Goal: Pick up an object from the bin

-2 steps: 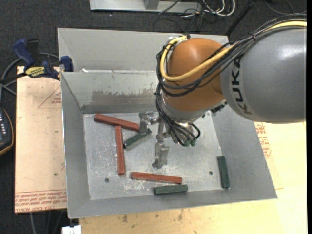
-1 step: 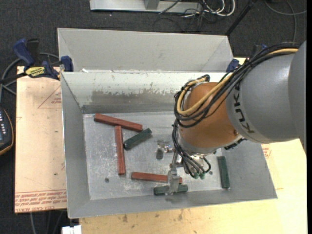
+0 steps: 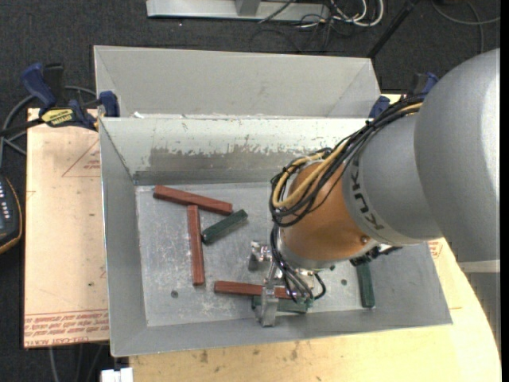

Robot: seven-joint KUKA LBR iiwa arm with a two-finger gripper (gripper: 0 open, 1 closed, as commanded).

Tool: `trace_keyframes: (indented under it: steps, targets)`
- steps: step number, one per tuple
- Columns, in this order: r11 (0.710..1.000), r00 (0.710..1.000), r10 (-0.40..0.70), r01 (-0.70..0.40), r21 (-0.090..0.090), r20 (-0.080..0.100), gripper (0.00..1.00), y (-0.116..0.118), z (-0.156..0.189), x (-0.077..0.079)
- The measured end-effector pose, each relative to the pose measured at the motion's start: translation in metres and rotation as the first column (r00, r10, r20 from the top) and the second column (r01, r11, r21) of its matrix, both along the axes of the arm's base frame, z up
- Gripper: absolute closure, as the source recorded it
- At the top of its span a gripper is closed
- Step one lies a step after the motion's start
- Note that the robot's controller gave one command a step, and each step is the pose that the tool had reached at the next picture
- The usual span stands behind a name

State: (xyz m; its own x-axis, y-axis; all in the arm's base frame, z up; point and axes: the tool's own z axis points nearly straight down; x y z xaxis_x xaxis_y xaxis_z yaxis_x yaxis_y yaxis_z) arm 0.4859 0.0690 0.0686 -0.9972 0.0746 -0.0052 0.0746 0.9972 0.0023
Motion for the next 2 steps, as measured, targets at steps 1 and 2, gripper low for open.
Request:
trace_keyframes:
  steps: [1,2]
  targets:
    - [1.000,1.000,0.001,-0.001,0.000,0.000,1.00,0.0003,0.0047,0.0007]
    - [1.000,1.000,0.001,-0.001,0.000,0.000,1.00,0.0002,0.0047,0.0008]
